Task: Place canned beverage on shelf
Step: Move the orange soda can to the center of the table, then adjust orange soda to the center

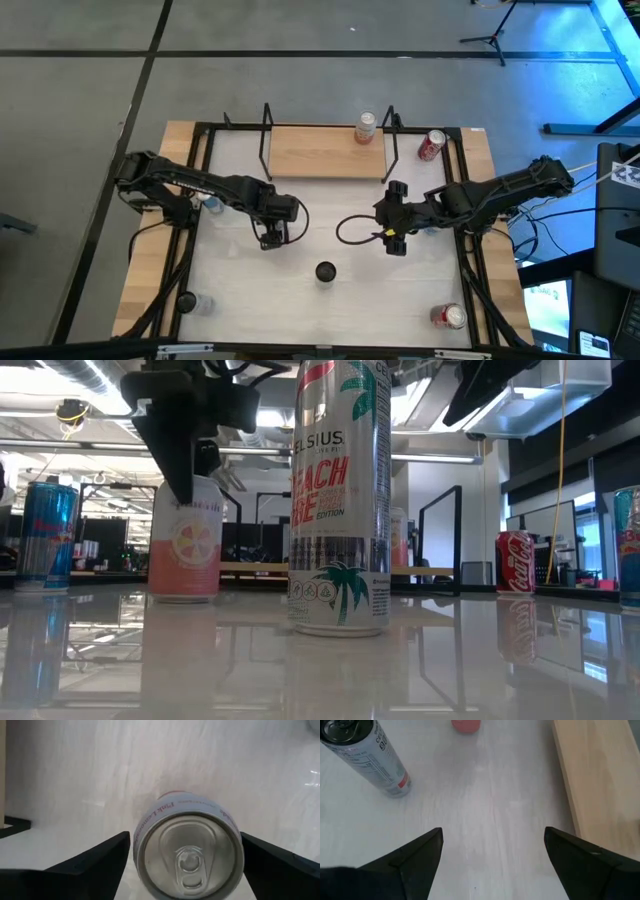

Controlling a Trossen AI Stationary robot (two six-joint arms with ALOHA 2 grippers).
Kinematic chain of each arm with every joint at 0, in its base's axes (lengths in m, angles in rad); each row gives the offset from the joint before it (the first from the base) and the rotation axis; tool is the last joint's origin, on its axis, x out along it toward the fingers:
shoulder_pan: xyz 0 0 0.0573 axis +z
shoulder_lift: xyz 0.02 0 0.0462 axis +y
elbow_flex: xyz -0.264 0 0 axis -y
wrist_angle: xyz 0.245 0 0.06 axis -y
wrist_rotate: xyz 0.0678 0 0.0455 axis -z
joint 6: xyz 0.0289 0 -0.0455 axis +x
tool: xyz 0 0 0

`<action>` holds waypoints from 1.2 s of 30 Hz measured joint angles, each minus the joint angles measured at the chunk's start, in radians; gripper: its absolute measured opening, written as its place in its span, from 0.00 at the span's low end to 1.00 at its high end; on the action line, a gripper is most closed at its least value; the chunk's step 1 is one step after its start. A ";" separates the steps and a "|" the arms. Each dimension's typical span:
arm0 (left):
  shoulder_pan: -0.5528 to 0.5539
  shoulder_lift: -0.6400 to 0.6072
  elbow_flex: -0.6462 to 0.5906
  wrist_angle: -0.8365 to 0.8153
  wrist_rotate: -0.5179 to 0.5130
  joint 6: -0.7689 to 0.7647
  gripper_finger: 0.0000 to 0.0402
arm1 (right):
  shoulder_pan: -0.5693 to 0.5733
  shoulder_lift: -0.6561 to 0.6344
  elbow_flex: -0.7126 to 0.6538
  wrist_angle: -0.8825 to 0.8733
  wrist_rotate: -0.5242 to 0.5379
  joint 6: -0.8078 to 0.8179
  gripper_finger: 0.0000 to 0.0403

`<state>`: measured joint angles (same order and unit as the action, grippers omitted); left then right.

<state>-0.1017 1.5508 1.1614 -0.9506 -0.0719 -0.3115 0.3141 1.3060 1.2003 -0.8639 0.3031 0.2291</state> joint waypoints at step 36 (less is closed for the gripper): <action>-0.220 -0.506 -0.516 0.252 -0.234 -0.308 0.87 | 0.000 0.111 0.001 0.384 0.063 -0.185 0.85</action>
<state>-0.3222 1.0452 0.6458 -0.6986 -0.3061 -0.6195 0.3138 1.4174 1.2015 -0.4795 0.3665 0.0437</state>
